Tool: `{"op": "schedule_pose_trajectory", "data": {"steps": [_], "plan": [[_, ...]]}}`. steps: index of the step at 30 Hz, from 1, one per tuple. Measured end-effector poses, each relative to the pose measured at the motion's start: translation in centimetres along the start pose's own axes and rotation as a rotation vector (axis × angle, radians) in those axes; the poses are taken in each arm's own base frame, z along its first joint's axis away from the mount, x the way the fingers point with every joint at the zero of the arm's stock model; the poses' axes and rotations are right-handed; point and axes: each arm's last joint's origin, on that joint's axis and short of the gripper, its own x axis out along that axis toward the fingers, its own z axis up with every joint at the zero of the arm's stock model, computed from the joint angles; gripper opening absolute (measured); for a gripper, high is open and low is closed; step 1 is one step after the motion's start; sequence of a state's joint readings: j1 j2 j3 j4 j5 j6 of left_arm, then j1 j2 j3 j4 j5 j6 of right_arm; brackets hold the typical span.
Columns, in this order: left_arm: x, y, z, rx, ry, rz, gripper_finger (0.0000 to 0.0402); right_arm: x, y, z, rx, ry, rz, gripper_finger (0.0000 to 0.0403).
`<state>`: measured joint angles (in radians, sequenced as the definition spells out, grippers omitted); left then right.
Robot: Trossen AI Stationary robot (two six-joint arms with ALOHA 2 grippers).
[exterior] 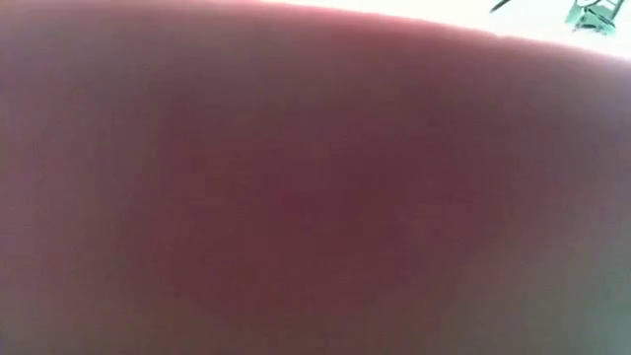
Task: Sort silverware
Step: Put the blue knife into the utensil holder
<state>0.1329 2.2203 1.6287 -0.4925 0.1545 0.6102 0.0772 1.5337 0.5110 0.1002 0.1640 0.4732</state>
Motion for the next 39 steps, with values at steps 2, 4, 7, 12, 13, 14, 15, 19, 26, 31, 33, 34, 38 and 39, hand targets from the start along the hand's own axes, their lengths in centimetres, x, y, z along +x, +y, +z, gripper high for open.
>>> {"op": "schedule_pose_trajectory", "data": {"steps": [2,4,7,12,13,14,15,19,26,31,33,34,38,39], "plan": [[0.0,0.0,0.0,0.0,-0.001,0.003,0.0004,0.0,0.0,0.0,0.0,0.001,0.004,0.001],[0.0,0.0,0.0,0.0,0.0,0.006,0.0004,0.0,0.0,0.0,-0.002,0.002,0.006,0.0008],[0.0,0.1,0.0,0.0,0.003,0.019,0.0004,0.0,0.1,0.1,-0.011,-0.005,0.007,0.0001],[-0.5,0.3,0.1,0.001,0.012,0.054,0.0004,-0.2,0.2,0.4,-0.025,-0.016,0.001,0.0],[-0.8,0.3,0.2,0.001,0.007,0.058,0.0004,-0.2,0.3,0.5,-0.032,-0.019,0.003,0.0],[-1.0,0.3,0.3,0.0,0.008,0.058,0.0004,-0.2,0.4,0.7,-0.041,-0.023,0.006,0.0001],[-1.3,0.4,0.4,0.002,-0.002,0.065,0.0004,-0.3,0.5,1.0,-0.047,-0.031,0.009,0.0001],[-2.2,0.4,0.9,0.009,-0.03,0.072,0.0004,-0.4,0.9,1.8,-0.073,-0.055,0.017,0.0001],[-2.6,0.1,0.5,0.004,-0.001,0.012,0.0005,-0.6,1.3,2.1,-0.095,-0.064,0.021,0.0001],[-2.2,-0.2,0.7,0.055,-0.012,0.008,0.0041,-0.5,1.2,2.0,-0.087,-0.056,0.015,0.0],[-2.0,-0.4,0.9,0.071,-0.012,0.012,0.0068,-0.5,1.2,2.0,-0.073,-0.056,0.015,0.0],[-1.9,-0.4,0.9,0.072,-0.005,0.022,0.0082,-0.5,1.2,2.0,-0.071,-0.056,0.015,0.0],[-1.8,0.0,0.3,0.059,0.038,0.039,0.0139,-0.4,1.4,2.4,-0.068,-0.102,0.03,0.001],[-1.9,0.3,0.1,0.058,0.041,0.043,0.0151,-0.4,1.5,2.6,-0.078,-0.119,0.037,0.0017]]}}
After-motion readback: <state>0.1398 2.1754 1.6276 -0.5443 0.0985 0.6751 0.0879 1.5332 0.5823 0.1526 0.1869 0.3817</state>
